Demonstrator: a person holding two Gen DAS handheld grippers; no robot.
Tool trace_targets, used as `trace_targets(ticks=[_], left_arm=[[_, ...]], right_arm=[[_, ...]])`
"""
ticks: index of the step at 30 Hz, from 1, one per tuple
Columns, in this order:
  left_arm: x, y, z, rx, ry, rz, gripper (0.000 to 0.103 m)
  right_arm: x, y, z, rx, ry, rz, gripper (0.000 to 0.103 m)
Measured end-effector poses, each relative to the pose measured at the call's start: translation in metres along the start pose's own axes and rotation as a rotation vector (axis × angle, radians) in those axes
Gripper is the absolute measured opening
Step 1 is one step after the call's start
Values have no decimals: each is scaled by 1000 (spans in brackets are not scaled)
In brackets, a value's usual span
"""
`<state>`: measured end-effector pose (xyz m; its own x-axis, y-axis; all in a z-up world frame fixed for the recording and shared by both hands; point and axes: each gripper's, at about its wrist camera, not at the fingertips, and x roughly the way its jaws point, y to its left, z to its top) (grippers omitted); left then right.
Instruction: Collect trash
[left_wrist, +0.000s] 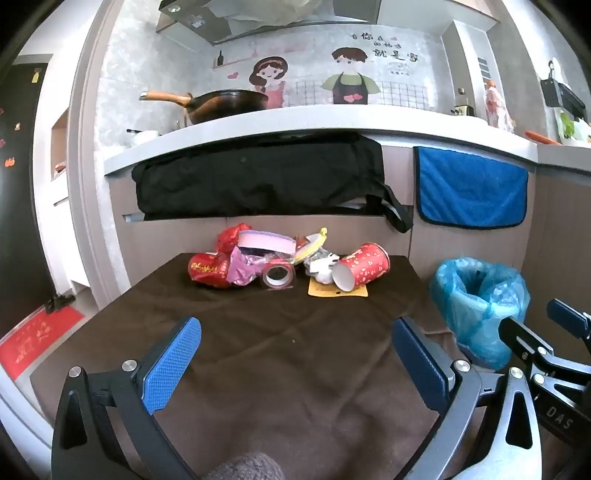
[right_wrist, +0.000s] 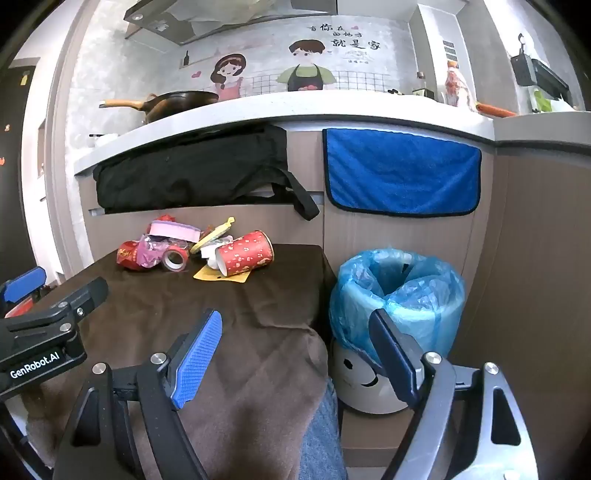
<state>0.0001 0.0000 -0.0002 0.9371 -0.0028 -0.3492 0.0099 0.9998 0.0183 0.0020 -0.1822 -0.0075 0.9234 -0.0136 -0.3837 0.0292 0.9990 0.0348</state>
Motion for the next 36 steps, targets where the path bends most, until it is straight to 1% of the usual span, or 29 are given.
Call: trace_targets(ticks=[1, 2, 5, 6, 12, 13, 15, 16, 21, 30, 31, 36], left_arm=[[1, 0, 0, 1, 4, -2, 102], [0, 0, 0, -2, -14, 1, 102], [-1, 0, 0, 1, -9, -4, 102], [1, 2, -1, 5, -7, -6, 102], [-9, 4, -1, 17, -9, -17, 102], [-1, -3, 0, 18, 5, -17, 102], [-1, -3, 0, 20, 11, -17, 102], [-1, -3, 0, 21, 12, -19, 102], [2, -5, -2, 27, 18, -24, 102], [4, -4, -3, 30, 34, -35, 102], [4, -4, -3, 31, 35, -36, 102], [6, -6, -4, 37, 34, -36, 102]], right_arm=[[0, 0, 0, -1, -3, 2, 80], [0, 0, 0, 0, -2, 5, 80], [3, 0, 0, 5, 4, 10, 80], [0, -1, 0, 6, -14, 5, 80], [-2, 1, 0, 10, -17, 5, 80], [-2, 1, 1, 10, -18, 7, 80], [-3, 3, 1, 12, -21, 6, 80], [-2, -5, 0, 17, -14, 3, 80], [-3, -9, 4, 41, -19, 5, 80], [-3, -4, 6, 36, -10, 10, 80], [-2, -11, -2, 46, -19, 6, 80], [-1, -10, -2, 53, -13, 7, 80]])
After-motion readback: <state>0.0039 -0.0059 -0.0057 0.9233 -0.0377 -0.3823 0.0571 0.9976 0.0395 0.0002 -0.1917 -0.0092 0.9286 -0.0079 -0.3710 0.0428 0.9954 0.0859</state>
